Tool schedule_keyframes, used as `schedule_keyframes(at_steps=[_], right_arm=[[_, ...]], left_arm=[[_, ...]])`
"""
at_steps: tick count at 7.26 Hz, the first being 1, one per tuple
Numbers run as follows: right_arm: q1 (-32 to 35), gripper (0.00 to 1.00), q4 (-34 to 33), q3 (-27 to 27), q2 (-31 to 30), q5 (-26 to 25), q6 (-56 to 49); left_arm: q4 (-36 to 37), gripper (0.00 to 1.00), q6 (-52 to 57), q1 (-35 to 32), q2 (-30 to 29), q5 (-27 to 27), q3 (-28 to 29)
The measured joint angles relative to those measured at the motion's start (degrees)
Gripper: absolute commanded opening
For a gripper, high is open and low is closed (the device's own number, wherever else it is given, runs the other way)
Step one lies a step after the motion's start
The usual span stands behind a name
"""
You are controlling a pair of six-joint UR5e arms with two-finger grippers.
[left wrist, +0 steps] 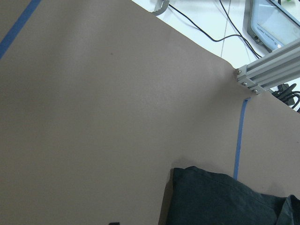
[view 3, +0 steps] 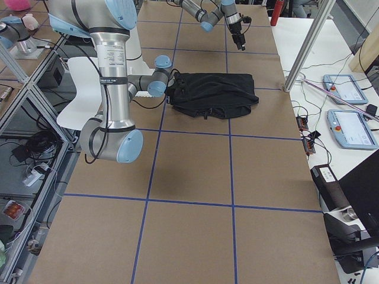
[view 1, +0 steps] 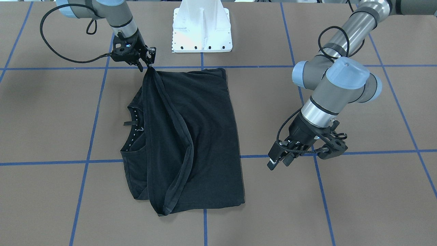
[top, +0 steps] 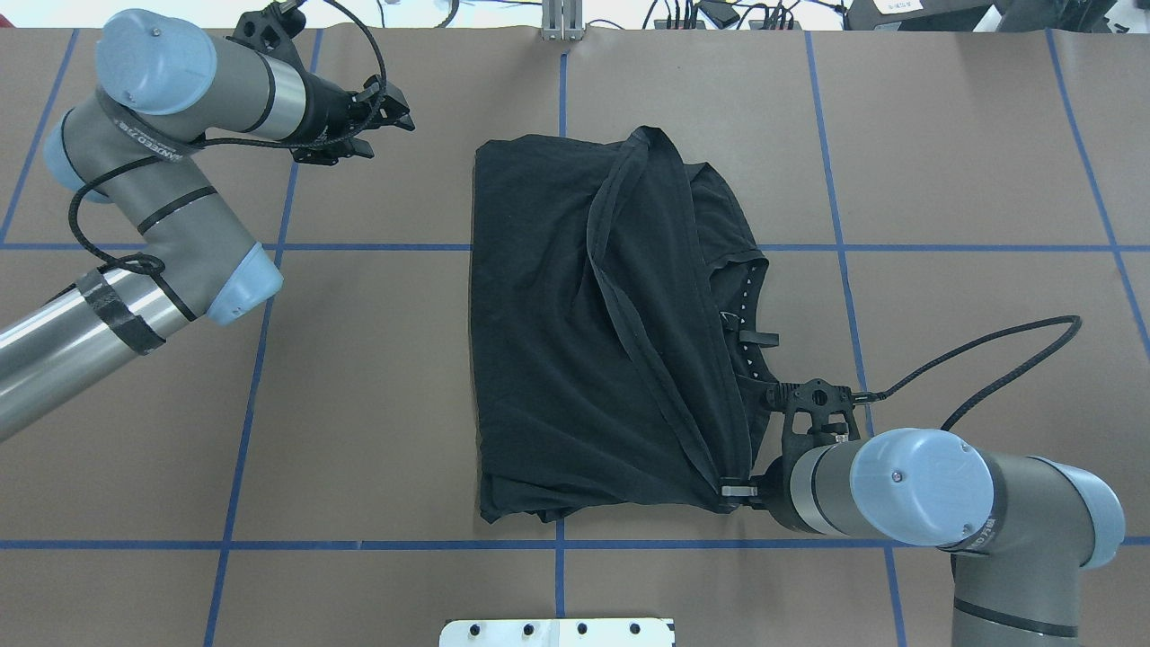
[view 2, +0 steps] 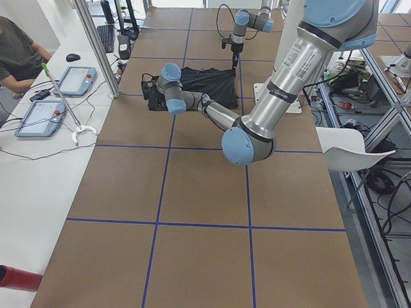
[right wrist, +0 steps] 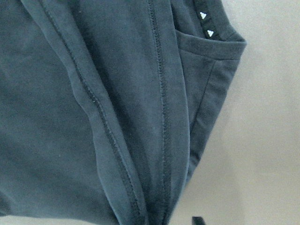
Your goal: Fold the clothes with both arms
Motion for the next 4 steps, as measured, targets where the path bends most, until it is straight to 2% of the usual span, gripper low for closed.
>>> schedule_keyframes(at_steps=[2, 4], right_arm=[[3.1, 0.98, -1.5, -2.6, 4.2, 0.4, -1.6], [7.9, 0.91, -9.8, -10.7, 17.4, 0.4, -7.0]], left_arm=[[0.0, 0.71, 0.3, 0.0, 4.9, -0.5, -5.8], [0.0, 0.71, 0.6, 0.0, 11.3, -3.3, -12.9]])
